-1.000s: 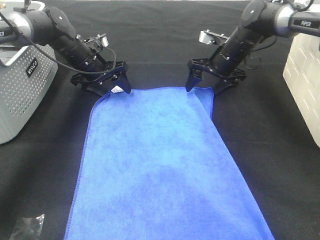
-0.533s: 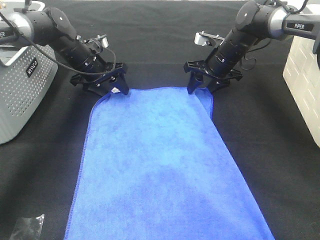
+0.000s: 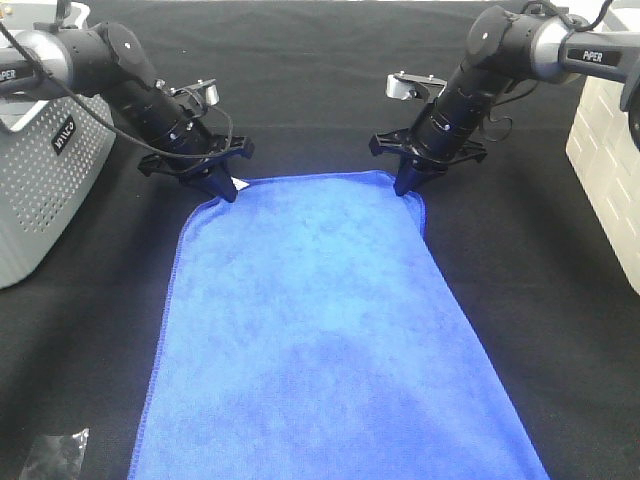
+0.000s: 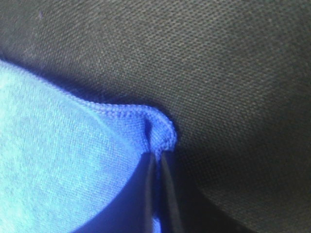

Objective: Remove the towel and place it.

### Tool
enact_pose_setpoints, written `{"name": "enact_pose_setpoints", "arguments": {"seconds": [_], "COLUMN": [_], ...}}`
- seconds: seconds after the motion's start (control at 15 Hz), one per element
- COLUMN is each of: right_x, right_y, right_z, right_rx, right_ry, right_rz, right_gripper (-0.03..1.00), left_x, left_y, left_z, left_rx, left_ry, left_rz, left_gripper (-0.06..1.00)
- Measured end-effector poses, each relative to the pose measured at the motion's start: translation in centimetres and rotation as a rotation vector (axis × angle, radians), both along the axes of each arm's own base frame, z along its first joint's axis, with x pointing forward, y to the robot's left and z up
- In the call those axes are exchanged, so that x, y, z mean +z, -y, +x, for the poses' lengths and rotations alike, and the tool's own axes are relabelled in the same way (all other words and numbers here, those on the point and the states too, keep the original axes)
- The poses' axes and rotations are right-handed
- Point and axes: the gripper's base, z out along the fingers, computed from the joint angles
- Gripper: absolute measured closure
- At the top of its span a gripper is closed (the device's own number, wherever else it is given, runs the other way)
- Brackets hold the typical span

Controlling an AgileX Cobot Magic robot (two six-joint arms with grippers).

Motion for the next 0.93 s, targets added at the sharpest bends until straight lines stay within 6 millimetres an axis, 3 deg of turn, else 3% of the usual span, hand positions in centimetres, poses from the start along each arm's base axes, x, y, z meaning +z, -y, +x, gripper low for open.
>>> {"name": "enact_pose_setpoints", "arguments": {"seconds": [0.27,0.4,0.67,0.93], "right_x": [1.0,3.0,6.7,8.0], "right_y": [0.1,0.7,1.1,1.4], "right_z": [-0.2,0.1,0.9,1.9], "right_rx": [0.073,0.096,0.090,0.105], "right_ry": [0.032,0.111,0.279,0.436], "right_rz": [-0.090,-0.167,-0.203,-0.249], "right_gripper": [0.97,0.97,0.97,0.97], "left_x": [0.8,1.7,4.8,7.9], "left_y": [0.2,0.2,0.4,0.6], "left_z": [0.3,0.7,1.9,3.2], "left_rx": [-0.034,-0.050,-0.050,-0.060], "left_ry": [0.025,0.051,0.161,0.326], "left_rz": [0.038,0.051,0.033,0.027], "left_gripper": [0.94,0.94,0.94,0.94]}}
